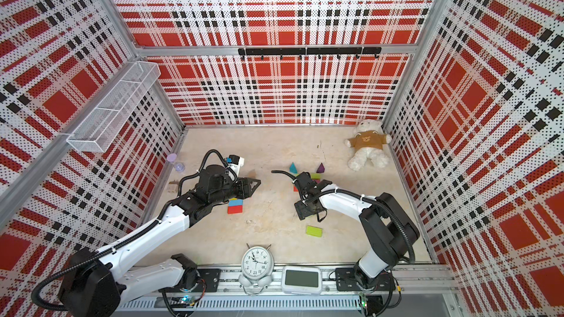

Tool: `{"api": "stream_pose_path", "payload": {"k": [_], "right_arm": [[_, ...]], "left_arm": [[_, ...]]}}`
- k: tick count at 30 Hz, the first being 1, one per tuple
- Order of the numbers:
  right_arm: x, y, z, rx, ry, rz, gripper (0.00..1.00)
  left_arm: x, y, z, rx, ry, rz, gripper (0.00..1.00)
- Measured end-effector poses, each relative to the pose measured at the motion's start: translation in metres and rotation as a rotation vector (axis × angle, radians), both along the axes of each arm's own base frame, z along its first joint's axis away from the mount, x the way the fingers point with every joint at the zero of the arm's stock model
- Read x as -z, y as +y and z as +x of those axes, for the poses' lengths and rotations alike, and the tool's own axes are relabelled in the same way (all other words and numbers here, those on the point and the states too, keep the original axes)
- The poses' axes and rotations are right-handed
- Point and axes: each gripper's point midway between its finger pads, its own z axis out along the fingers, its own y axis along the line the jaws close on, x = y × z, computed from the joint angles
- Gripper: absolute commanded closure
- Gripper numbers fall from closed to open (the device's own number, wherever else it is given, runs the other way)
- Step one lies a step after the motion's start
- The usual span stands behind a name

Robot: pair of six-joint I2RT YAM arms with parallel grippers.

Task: Assemble a carrot with building blocks
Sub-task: Pick up the building block from the center of the board.

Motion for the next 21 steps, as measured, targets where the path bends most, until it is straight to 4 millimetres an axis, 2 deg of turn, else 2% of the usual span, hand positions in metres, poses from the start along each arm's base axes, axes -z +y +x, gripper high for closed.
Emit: {"api": "stream_pose_path", "payload": {"k": [9,15,21], "right_arm": [[0.0079,-0.0006,0.0041,-0.003,-0.006,-0.021,0.3],[0.0112,-0.0009,0.0066,0.006,-0.009,-0.03,0.42],[0.0109,0.0001,0.0079,0.043,-0.011,-0.021,0.43]], "left_arm": [[0.0007,-0.0002,-0.0006,-0.001,0.007,-0.005,0.5],[0.0006,-0.0004,-0.0007,-0.005,0.014,-0.012,0.5],[0.0007,-0.0007,-0.0009,-0.005,0.017,-0.015,0.5]]}}
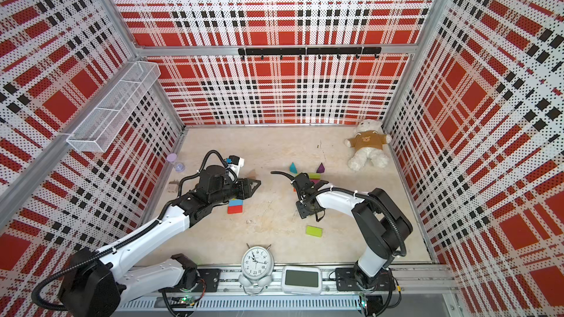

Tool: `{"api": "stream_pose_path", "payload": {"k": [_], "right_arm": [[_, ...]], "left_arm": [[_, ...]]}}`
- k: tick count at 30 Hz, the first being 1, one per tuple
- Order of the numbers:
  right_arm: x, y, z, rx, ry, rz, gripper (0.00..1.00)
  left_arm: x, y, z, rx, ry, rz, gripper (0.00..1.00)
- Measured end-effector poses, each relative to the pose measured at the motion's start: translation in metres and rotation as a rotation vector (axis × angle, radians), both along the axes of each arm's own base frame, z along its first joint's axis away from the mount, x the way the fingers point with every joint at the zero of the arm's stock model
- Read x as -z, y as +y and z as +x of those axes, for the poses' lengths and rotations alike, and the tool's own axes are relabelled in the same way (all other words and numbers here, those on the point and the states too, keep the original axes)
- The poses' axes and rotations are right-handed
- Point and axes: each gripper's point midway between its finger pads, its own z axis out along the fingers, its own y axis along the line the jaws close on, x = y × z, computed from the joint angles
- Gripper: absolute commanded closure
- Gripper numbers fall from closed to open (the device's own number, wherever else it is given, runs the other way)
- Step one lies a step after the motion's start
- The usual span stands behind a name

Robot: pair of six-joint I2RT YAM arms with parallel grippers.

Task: Assemble a carrot with building blocks
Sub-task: Pick up the building block from the center of the board, then assemble the building block at the center of the board.

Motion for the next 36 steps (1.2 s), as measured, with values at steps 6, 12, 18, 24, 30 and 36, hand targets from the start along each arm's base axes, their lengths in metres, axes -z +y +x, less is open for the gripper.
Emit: {"api": "stream_pose_path", "payload": {"k": [6,12,18,24,30,36], "right_arm": [[-0.001,0.007,0.008,0.122,0.01,0.028,0.44],[-0.003,0.016,0.023,0.255,0.007,0.053,0.42],[-0.002,0.018,0.032,0.324,0.007,0.031,0.42],[-0.002,0.014,0.039,0.363,0.007,0.02,0.42],[-0.002,0.006,0.046,0.396,0.006,0.023,0.42],[-0.001,0.003,0.05,0.406,0.006,0.021,0.42]], "left_arm": [[-0.001,0.0,0.0,0.001,-0.002,-0.004,0.5],[0.002,0.003,0.001,0.005,0.005,-0.016,0.5],[0.006,0.008,0.004,0.0,0.014,-0.029,0.5],[0.005,0.011,0.008,-0.002,0.012,-0.045,0.5],[0.009,0.01,0.009,0.004,0.024,-0.048,0.5],[0.011,0.008,0.01,0.014,0.031,-0.052,0.5]]}}
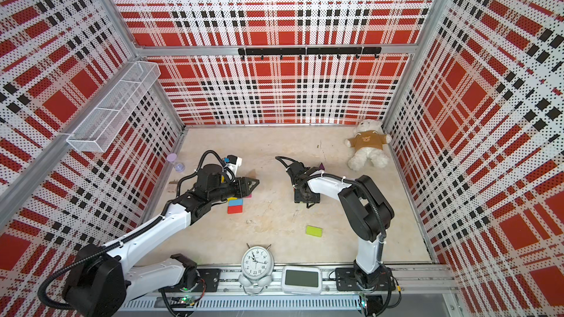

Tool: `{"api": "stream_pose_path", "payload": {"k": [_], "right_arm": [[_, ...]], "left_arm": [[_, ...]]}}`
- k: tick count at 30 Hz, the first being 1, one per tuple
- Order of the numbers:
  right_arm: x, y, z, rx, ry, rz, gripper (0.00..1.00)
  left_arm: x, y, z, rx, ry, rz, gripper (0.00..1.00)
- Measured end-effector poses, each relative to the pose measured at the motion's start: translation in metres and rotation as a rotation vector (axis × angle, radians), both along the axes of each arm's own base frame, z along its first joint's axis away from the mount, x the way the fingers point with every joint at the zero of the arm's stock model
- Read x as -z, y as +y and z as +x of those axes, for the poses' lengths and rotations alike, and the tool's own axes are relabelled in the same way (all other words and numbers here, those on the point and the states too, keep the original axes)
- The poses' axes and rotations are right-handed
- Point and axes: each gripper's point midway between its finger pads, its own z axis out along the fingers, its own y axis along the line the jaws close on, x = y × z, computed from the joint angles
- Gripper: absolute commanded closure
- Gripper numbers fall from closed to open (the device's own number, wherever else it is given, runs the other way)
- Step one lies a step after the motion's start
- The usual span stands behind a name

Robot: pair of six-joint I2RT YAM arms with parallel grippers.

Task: Assemble a carrot with building blocks
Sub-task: Assemble the building block at the center of the board.

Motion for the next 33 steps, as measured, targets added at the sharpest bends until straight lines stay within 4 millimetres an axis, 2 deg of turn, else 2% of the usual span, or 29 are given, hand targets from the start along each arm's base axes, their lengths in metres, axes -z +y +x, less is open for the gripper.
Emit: {"api": "stream_pose_path", "payload": {"k": [13,19,26,33], "right_arm": [[0.0,-0.003,0.014,0.002,-0.005,-0.003,0.42],[0.0,-0.003,0.016,-0.006,0.004,0.005,0.42],[-0.001,-0.002,0.02,-0.017,0.006,0.01,0.41],[-0.001,-0.001,0.024,-0.029,0.006,0.007,0.35]], "left_arm": [[0.012,-0.009,-0.001,0.044,0.034,0.013,0.5],[0.013,-0.018,0.001,0.073,0.032,0.022,0.5],[0.016,-0.019,0.001,0.075,0.041,0.027,0.5],[0.02,-0.02,0.001,0.076,0.05,0.032,0.5]]}}
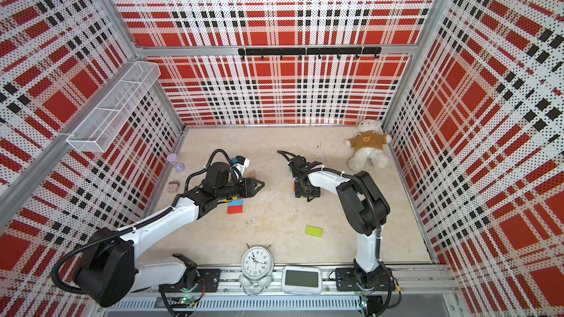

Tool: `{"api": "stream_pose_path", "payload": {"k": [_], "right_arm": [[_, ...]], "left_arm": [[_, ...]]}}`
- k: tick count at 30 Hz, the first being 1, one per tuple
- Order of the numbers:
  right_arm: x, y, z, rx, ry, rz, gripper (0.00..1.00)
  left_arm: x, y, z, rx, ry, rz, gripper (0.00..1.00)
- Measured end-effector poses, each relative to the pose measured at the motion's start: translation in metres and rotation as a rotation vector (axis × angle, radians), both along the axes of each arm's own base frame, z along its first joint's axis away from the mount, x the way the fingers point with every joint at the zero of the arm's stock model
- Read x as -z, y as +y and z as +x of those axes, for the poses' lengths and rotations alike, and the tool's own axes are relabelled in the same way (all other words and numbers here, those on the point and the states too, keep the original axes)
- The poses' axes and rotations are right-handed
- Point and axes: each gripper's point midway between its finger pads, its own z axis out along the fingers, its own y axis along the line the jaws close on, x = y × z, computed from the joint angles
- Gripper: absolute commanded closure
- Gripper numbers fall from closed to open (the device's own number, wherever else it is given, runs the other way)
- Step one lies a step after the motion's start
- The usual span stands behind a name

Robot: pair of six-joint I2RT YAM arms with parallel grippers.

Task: Assemble a carrot with building blocks
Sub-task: Assemble the building block at the center of the board.

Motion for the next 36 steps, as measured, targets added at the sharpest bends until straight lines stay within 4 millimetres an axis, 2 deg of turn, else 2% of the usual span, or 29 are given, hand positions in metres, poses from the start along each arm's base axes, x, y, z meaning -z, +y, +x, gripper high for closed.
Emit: {"api": "stream_pose_path", "payload": {"k": [5,21,30,36], "right_arm": [[0.001,0.0,0.001,0.001,0.0,0.003,0.28],[-0.002,-0.001,0.001,0.001,-0.004,0.004,0.27],[-0.016,-0.003,0.001,0.007,-0.032,0.019,0.27],[-0.025,-0.007,-0.007,0.016,-0.045,0.036,0.28]], "left_arm": [[0.0,-0.003,0.003,0.003,0.002,0.001,0.5],[0.0,-0.012,0.001,0.026,0.004,0.001,0.5],[0.0,-0.014,-0.001,0.031,0.004,-0.001,0.5],[-0.001,-0.015,0.0,0.032,-0.003,-0.004,0.51]]}}
